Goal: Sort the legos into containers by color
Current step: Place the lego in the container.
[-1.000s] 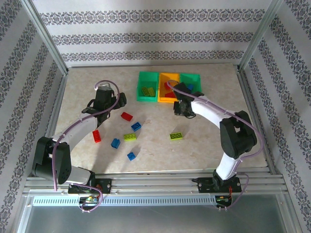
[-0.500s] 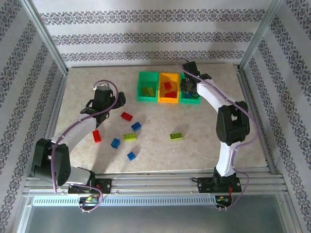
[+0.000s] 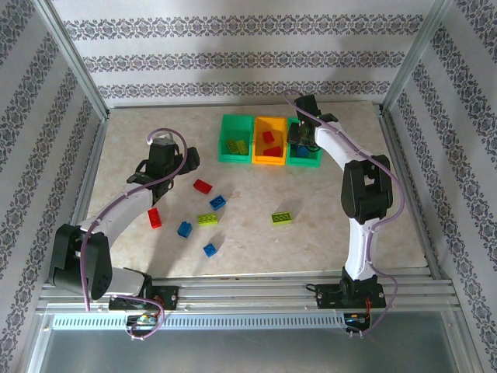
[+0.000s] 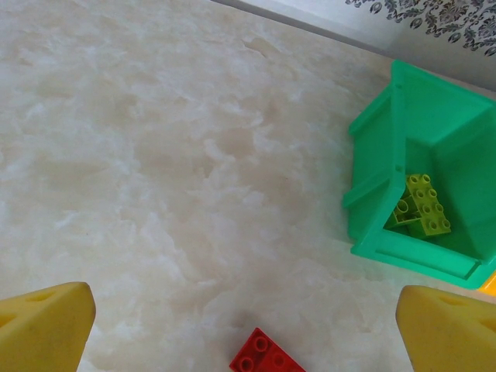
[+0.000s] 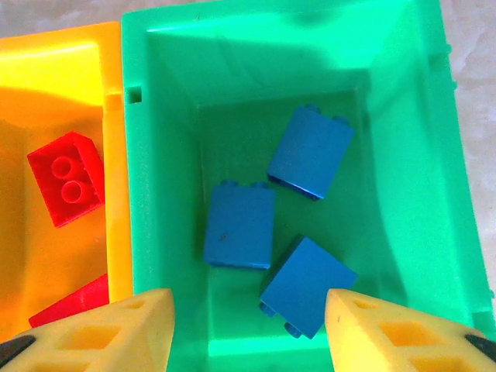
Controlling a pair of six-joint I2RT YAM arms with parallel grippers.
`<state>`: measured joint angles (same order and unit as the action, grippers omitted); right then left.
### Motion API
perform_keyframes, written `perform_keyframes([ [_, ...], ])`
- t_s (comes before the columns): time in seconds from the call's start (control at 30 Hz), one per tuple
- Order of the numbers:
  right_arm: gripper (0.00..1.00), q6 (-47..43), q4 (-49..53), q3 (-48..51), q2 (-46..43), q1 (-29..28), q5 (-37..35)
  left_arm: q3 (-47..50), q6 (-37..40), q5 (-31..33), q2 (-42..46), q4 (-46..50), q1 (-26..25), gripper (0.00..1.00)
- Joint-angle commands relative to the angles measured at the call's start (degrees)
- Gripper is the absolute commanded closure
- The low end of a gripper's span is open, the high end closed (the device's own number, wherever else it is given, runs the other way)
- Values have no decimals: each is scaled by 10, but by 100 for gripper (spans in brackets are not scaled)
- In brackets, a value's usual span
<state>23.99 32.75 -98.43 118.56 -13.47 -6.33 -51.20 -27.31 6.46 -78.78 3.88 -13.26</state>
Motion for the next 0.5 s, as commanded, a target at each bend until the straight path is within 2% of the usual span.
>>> perform_keyframes([
  [0.0, 46, -3, 0, -1, -12, 5, 5, 4, -2, -2, 8, 10, 9, 0],
  [0.3, 44, 10, -7, 84, -110, -12, -5, 6, -2, -2, 14, 12, 9, 0],
  [0.47, 40, 37, -15, 177, -187, -72, -34, 7, -3, -2, 18, 17, 12, 0],
])
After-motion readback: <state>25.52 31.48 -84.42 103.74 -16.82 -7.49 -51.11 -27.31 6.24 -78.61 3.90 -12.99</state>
